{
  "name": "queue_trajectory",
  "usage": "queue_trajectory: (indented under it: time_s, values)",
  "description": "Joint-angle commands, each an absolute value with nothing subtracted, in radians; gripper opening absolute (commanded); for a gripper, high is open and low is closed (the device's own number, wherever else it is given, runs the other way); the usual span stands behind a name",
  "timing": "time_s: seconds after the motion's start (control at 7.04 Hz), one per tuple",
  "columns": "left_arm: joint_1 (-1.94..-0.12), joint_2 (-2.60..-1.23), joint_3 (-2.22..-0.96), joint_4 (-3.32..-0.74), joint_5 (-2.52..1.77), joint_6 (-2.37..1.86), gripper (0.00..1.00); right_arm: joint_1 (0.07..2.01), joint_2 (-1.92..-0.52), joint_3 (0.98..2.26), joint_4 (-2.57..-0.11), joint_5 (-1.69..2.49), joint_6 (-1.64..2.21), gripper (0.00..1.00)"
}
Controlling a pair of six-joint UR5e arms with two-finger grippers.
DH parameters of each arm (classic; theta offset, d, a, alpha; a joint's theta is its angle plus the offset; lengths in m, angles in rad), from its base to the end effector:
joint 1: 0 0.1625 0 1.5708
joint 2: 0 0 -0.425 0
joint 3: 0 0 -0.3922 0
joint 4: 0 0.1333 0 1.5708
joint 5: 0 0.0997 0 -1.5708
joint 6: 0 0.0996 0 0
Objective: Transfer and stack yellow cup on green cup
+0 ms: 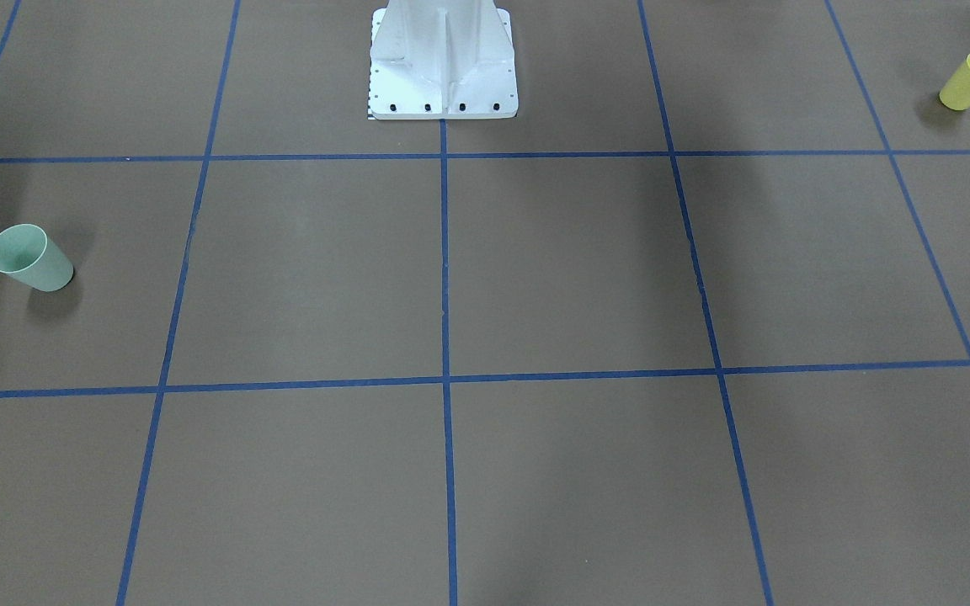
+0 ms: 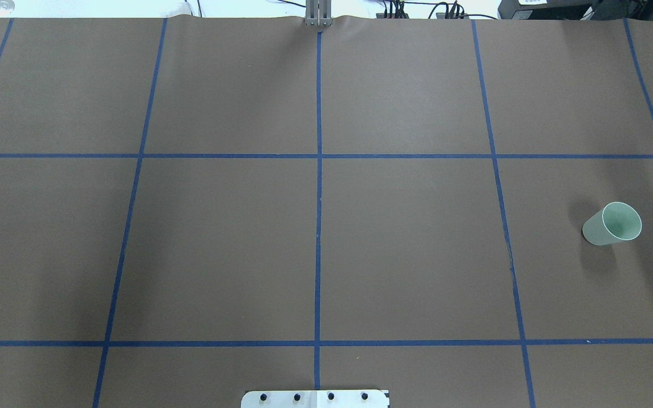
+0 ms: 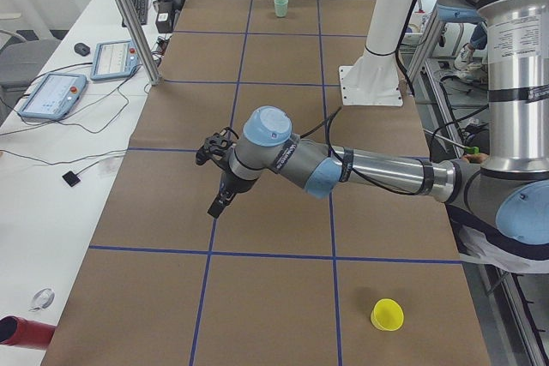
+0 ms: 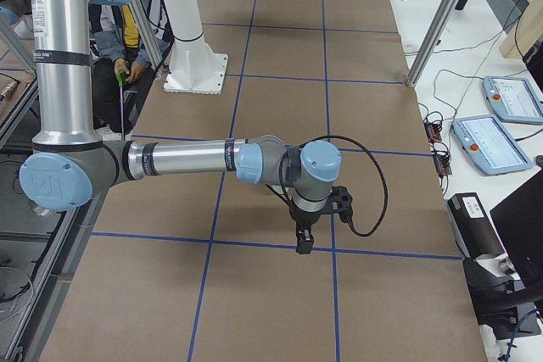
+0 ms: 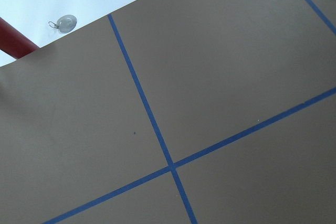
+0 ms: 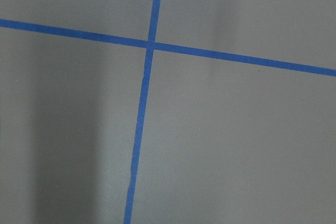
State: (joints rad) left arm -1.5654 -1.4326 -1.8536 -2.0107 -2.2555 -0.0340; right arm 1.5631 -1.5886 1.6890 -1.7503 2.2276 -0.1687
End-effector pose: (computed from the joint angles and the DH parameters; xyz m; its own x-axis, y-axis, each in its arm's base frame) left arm -0.0679 -0.4557 0.5363 0.7724 0.3246 -0.5459 0.0218 0.8455 0.5335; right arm 0.0688 -0.4764 0.6346 0.7798 -0.1258 0.6133 0.1406 0.9898 0.0243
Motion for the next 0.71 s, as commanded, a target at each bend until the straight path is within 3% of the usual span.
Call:
queue_trajectory:
  time_s: [0.0,0.57]
  values:
    - [-1.551,-1.427,-1.856,-2.112,-2.243,-0.353,1.00,1.563,-1.595,1.692,-1.750,2.230,-0.169,1.00]
    - [-1.330,-1.425,-1.905,-2.102,-1.834,-0.835,1.00,1.563,-1.605,1.692,-1.750,2.227,-0.170,1.00]
